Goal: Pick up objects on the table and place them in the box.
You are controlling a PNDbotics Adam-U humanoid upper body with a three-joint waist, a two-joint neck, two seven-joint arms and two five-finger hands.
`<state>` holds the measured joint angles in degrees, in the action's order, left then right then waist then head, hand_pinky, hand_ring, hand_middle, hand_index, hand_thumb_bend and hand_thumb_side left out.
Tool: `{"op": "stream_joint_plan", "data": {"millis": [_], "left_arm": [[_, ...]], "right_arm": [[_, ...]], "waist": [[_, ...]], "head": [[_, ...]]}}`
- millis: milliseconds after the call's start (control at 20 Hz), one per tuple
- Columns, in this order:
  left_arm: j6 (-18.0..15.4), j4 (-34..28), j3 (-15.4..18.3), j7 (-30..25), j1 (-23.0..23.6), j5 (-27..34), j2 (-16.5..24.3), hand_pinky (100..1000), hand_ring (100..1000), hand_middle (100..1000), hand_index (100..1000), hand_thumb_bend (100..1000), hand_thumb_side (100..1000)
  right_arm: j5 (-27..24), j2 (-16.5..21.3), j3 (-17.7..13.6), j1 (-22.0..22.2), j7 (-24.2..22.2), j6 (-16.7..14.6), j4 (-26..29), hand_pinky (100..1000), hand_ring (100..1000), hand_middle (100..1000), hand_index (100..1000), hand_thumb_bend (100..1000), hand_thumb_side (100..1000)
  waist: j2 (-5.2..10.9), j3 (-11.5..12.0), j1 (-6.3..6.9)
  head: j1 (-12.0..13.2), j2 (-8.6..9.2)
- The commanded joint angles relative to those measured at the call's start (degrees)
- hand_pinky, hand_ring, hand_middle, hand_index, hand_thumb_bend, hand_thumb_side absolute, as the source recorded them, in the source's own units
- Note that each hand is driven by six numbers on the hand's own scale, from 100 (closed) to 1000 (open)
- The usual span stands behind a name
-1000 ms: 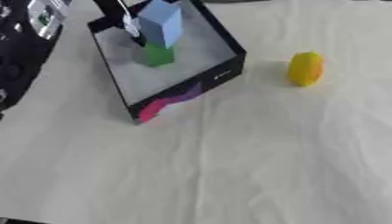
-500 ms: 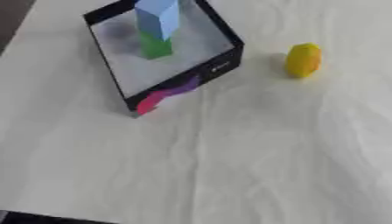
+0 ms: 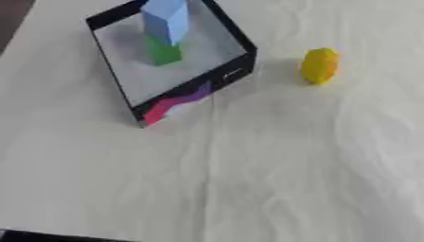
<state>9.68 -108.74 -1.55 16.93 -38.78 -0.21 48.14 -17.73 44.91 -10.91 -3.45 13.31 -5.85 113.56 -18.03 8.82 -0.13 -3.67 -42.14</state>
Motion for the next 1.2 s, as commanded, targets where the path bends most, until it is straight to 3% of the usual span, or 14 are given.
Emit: {"op": "stream_joint_plan", "data": {"millis": [50, 350, 450, 750, 1200], "left_arm": [[-0.7, -5.2, 2.5, 7.5, 4.2, 6.8, 0.6, 741, 656, 803, 880, 311, 521], [-6.8, -5.8, 3.0, 15.0, 12.9, 17.0, -7.7, 726, 639, 802, 885, 337, 588], [-7.0, -5.8, 2.4, 16.1, 15.0, 19.3, -9.8, 723, 634, 804, 895, 380, 602], [-6.3, -3.9, 1.8, 19.1, 19.0, 23.3, -13.4, 718, 623, 803, 895, 400, 631], [-6.7, -2.5, 1.8, 19.8, 20.8, 25.1, -14.3, 717, 620, 799, 886, 409, 629]], "right_arm": [[0.8, 3.2, -0.7, -1.1, 0.5, 0.4, 1.0, 965, 837, 787, 853, 100, 362], [4.9, 7.1, 0.7, -3.8, 0.3, 3.8, 1.0, 957, 847, 797, 859, 100, 295], [8.1, 9.4, 1.6, -4.6, -0.6, 5.8, 1.0, 948, 854, 809, 860, 100, 237], [19.8, 16.0, 5.6, -6.1, -7.8, 11.4, 1.0, 929, 862, 822, 864, 103, 238], [27.2, 20.3, 9.1, -5.3, -21.0, 9.1, -0.8, 921, 867, 825, 870, 237, 296]], "waist": [[2.4, 0.1, -1.02], [2.61, 0.1, -1.91], [2.67, 0.2, -2.22], [2.48, 0.6, -2.71], [2.38, 1.1, -2.99]], "head": [[-0.5, 1.15], [-1.7, 1.6], [-1.8, 1.66], [-2.0, 1.55], [-2.5, 1.24]]}}
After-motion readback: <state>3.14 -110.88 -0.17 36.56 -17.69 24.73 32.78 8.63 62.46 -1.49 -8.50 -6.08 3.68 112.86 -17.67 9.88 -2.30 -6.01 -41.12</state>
